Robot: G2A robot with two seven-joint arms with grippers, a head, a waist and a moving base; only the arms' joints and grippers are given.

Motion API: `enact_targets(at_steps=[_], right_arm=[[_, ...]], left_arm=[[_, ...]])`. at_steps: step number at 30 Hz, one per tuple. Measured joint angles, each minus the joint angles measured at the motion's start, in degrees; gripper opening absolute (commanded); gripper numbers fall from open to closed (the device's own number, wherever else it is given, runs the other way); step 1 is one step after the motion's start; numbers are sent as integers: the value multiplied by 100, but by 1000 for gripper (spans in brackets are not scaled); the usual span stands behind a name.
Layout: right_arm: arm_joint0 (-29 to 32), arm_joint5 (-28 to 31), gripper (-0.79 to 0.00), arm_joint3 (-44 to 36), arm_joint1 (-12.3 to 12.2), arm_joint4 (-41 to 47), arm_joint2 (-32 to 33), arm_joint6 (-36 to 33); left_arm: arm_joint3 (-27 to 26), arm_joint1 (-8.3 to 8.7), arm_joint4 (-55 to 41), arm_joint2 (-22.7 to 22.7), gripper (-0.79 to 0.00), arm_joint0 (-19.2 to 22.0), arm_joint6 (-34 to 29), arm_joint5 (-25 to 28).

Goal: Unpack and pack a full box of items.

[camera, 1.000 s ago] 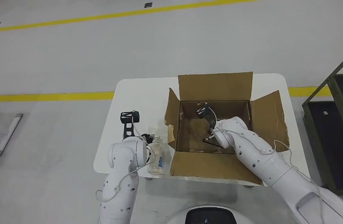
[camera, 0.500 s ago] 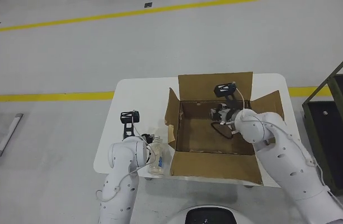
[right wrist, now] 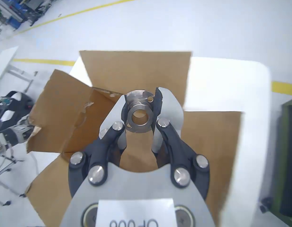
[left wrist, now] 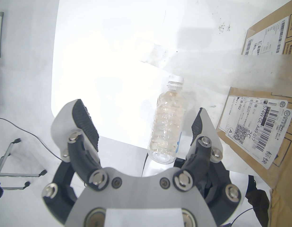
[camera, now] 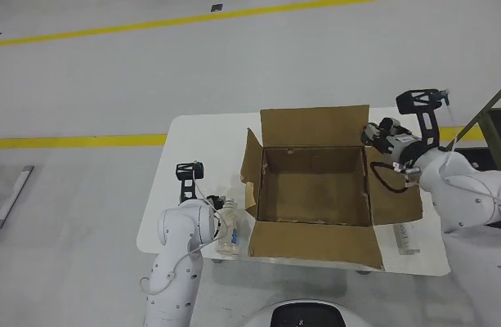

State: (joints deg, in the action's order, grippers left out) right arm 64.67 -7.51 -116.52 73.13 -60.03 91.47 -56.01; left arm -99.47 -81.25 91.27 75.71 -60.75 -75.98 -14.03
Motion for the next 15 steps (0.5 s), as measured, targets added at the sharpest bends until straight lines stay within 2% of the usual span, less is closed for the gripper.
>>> enact_targets(at_steps=[7, 15], right_arm=[[348, -165, -785, -343, -111, -1098, 656, -494], [1042, -236, -785, -60, -171, -1696, 1145, -1156]], left_arm=[[0, 0, 0, 0, 0, 0, 0, 0], [0, 0, 0, 0, 0, 0, 0, 0]])
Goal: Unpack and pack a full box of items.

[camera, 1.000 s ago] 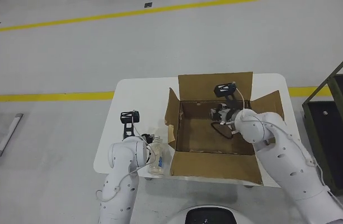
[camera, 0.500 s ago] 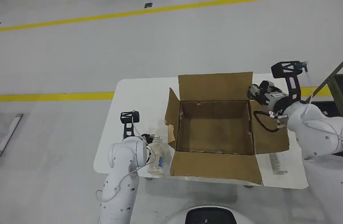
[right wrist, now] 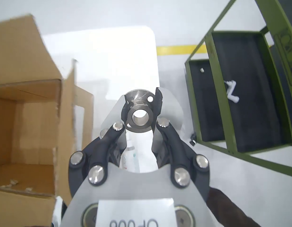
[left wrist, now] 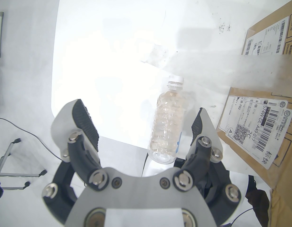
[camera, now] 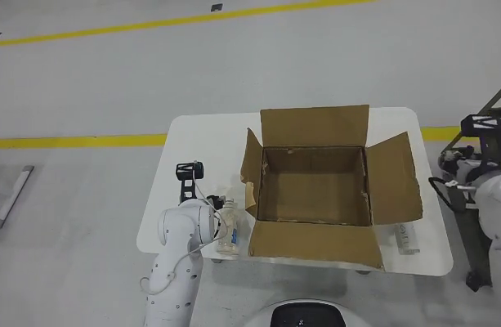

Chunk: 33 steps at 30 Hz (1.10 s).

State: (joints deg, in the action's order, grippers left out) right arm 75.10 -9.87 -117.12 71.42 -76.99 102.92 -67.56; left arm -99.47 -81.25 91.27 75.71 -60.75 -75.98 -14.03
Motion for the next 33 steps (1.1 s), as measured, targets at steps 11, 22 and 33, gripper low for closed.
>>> enact_targets(at_steps=[11, 22, 33], right_arm=[[472, -288, -785, 1046, 25, -190, -214, -275], [367, -146, -785, 1936, 46, 60, -500, -153], [242, -65, -409, 2333, 45, 281, -594, -53]], left_arm=[[0, 0, 0, 0, 0, 0, 0, 0], [0, 0, 0, 0, 0, 0, 0, 0], [0, 0, 0, 0, 0, 0, 0, 0]])
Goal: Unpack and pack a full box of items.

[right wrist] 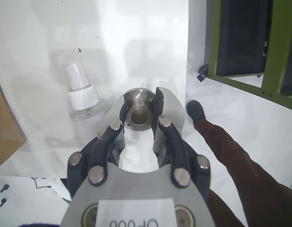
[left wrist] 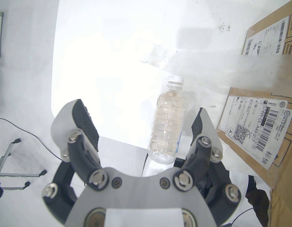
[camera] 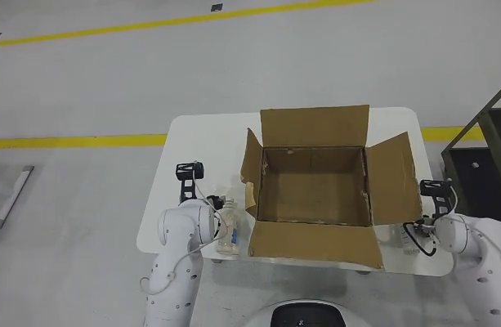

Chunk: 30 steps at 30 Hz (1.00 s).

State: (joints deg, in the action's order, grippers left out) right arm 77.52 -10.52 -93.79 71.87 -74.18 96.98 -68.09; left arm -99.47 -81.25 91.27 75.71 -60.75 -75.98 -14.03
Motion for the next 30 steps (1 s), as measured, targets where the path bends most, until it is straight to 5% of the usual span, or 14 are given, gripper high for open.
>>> enact_targets(at_steps=[2, 4, 6, 8, 9, 10, 18, 30], right_arm=[[-13, 0, -369, 20, -1, 46, 3, 10], [-23, 0, -55, -4, -5, 82, 17, 55], [-34, -25, -157, -124, -7, 190, 89, 194], [-19, -39, -440, -310, -6, 407, 223, 479], [5, -24, -671, -466, -6, 554, 343, 768], [34, 7, -785, -582, -8, 641, 434, 1033], [185, 692, -785, -1096, -22, 1112, 751, 2960], [286, 1135, -785, -1353, -50, 1553, 923, 3317]], left_arm=[[0, 0, 0, 0, 0, 0, 0, 0], [0, 0, 0, 0, 0, 0, 0, 0], [0, 0, 0, 0, 0, 0, 0, 0], [0, 0, 0, 0, 0, 0, 0, 0], [0, 0, 0, 0, 0, 0, 0, 0], [0, 0, 0, 0, 0, 0, 0, 0], [0, 0, 0, 0, 0, 0, 0, 0], [0, 0, 0, 0, 0, 0, 0, 0]])
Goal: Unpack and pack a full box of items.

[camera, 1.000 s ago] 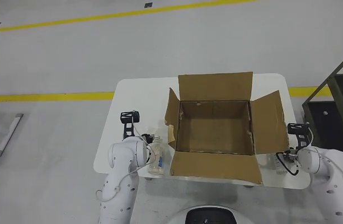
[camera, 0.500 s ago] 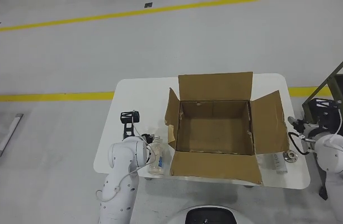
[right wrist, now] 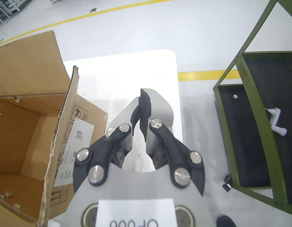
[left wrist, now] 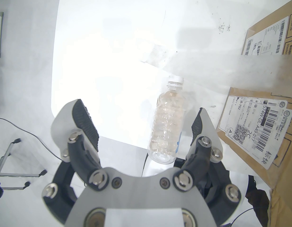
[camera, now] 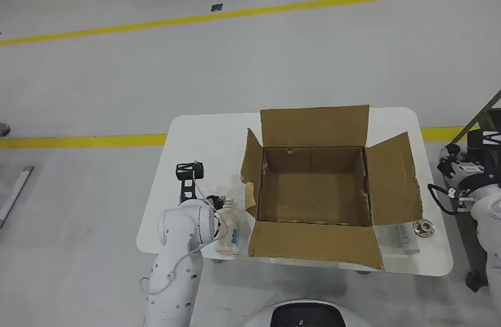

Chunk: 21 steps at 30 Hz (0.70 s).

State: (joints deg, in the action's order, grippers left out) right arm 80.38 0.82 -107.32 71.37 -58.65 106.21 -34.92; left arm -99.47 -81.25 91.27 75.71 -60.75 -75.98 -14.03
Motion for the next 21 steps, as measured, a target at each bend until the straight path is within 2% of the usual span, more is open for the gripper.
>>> enact_targets(at_steps=[6, 10, 14, 21], right_arm=[[0, 0, -785, 0, 0, 0, 0, 0], [0, 0, -785, 0, 0, 0, 0, 1], [0, 0, -785, 0, 0, 0, 0, 1], [0, 1, -785, 0, 0, 0, 0, 1]], left_arm=[[-48, 1, -236, 103, 0, -129, 164, 103], [-192, 8, -451, 186, 0, -148, -133, 302], [-390, 34, -709, 216, 0, -239, -472, 816], [-745, 109, -1047, 202, 0, -632, -893, 1845]])
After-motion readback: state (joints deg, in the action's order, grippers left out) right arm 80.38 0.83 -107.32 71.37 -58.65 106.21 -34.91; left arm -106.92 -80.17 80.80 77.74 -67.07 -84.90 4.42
